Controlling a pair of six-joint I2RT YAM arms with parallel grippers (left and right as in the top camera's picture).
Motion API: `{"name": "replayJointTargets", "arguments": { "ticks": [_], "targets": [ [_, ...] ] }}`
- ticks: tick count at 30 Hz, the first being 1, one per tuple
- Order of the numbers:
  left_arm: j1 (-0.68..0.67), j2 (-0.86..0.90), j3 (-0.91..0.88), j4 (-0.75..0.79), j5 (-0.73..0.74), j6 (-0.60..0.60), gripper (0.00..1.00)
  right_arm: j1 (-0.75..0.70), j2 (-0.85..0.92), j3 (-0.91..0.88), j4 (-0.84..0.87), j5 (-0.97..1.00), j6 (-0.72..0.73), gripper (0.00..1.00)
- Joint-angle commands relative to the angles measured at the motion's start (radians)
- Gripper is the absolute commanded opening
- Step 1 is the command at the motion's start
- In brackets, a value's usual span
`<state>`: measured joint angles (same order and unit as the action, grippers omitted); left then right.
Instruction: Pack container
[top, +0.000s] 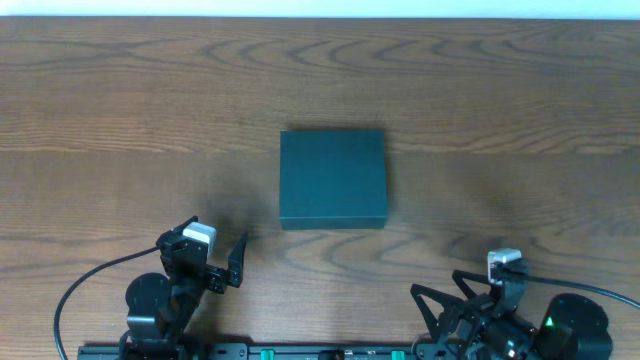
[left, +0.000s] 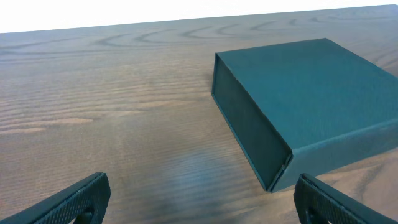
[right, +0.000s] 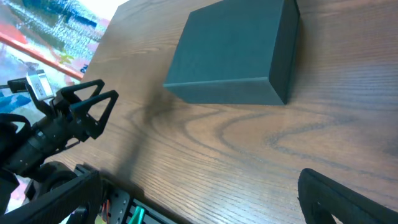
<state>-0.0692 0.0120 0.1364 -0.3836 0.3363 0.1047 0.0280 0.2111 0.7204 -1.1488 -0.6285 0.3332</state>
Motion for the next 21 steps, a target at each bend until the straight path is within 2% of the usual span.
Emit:
{"name": "replayJointTargets", "arguments": {
  "ticks": [1, 3, 4, 7, 11, 13, 17, 21],
  "targets": [
    [-0.002, -0.008, -0.023, 0.003, -0.003, -0.008, 0.95, -0.001, -0.005, -0.005, -0.001, -0.003, 0.01, 0.99],
    [-0.002, -0.008, -0.023, 0.003, -0.003, -0.008, 0.95, -0.001, -0.005, -0.005, 0.001, 0.004, 0.0, 0.99],
    [-0.002, -0.008, -0.023, 0.003, -0.003, -0.008, 0.95, -0.001, -0.005, -0.005, 0.001, 0.069, -0.068, 0.99],
    [-0.002, -0.008, -0.023, 0.003, -0.003, -0.008, 0.95, -0.001, -0.018, -0.013, 0.04, 0.224, -0.14, 0.99],
    [-0.002, -0.008, -0.023, 0.003, -0.003, -0.008, 0.96, -0.001, -0.077, -0.115, 0.217, 0.282, -0.344, 0.99],
    [-0.002, -0.008, -0.023, 0.003, -0.003, -0.008, 0.95, -0.001, -0.117, -0.19, 0.28, 0.282, -0.399, 0.99],
    [-0.002, -0.008, -0.023, 0.003, -0.003, -0.008, 0.96, -0.001, -0.207, -0.347, 0.364, 0.285, -0.402, 0.99],
    [-0.002, -0.008, -0.023, 0.003, -0.003, -0.008, 0.95, -0.002, -0.206, -0.411, 0.395, 0.281, -0.391, 0.99]
  ]
}}
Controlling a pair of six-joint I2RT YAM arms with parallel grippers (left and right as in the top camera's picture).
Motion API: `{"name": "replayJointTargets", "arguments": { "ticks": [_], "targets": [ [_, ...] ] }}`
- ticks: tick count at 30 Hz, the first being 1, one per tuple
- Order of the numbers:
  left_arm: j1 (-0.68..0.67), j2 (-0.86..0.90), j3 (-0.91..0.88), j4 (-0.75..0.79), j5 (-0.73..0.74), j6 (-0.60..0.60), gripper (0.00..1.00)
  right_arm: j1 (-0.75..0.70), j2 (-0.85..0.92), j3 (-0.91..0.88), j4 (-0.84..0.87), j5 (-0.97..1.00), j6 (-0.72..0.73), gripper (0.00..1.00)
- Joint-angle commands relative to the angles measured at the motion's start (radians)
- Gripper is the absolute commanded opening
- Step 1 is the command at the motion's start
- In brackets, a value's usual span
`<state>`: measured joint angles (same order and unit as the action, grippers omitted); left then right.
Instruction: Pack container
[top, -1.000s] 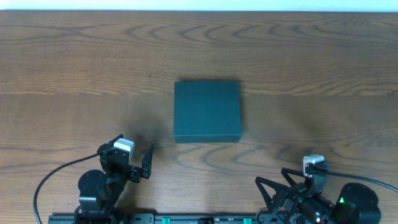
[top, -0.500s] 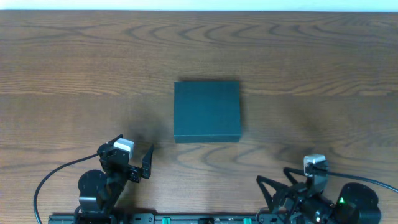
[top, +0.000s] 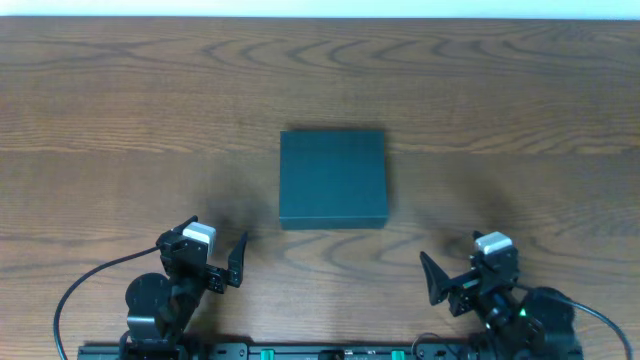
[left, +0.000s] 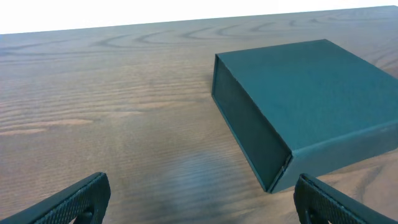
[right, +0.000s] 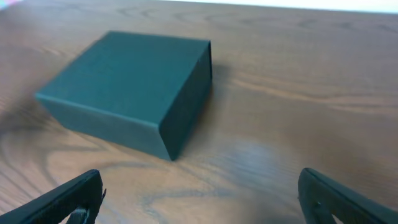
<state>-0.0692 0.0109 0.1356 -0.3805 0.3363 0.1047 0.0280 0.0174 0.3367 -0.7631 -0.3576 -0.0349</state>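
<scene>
A dark green closed box (top: 333, 178) lies flat in the middle of the wooden table (top: 120, 120); it also shows as the box (left: 305, 118) in the left wrist view and the box (right: 134, 90) in the right wrist view. My left gripper (top: 210, 262) rests near the front edge, left of the box, open and empty, its fingertips (left: 74, 199) wide apart. My right gripper (top: 460, 278) sits at the front right, also open and empty, pointing toward the box.
The table's front rail (top: 300, 352) holds both arm bases. A cable (top: 85, 285) loops off the left arm. Nothing else stands on the wood around the box.
The right arm has turned: its wrist view showed the box from the side with the left arm in sight, and now it faces the box head-on. The left arm has not moved.
</scene>
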Motion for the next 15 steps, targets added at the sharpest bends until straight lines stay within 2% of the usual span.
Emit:
{"name": "replayJointTargets", "arguments": {
  "ticks": [1, 6, 15],
  "targets": [
    [-0.002, -0.007, -0.023, 0.0, -0.003, -0.008, 0.96, -0.002, -0.012, -0.043, 0.012, 0.01, -0.022, 0.99],
    [-0.002, -0.007, -0.023, 0.0, -0.003, -0.008, 0.95, -0.002, -0.012, -0.154, 0.011, 0.011, -0.023, 0.99],
    [-0.002, -0.007, -0.023, 0.0, -0.003, -0.008, 0.95, -0.002, -0.012, -0.164, -0.003, 0.047, -0.023, 0.99]
  ]
}}
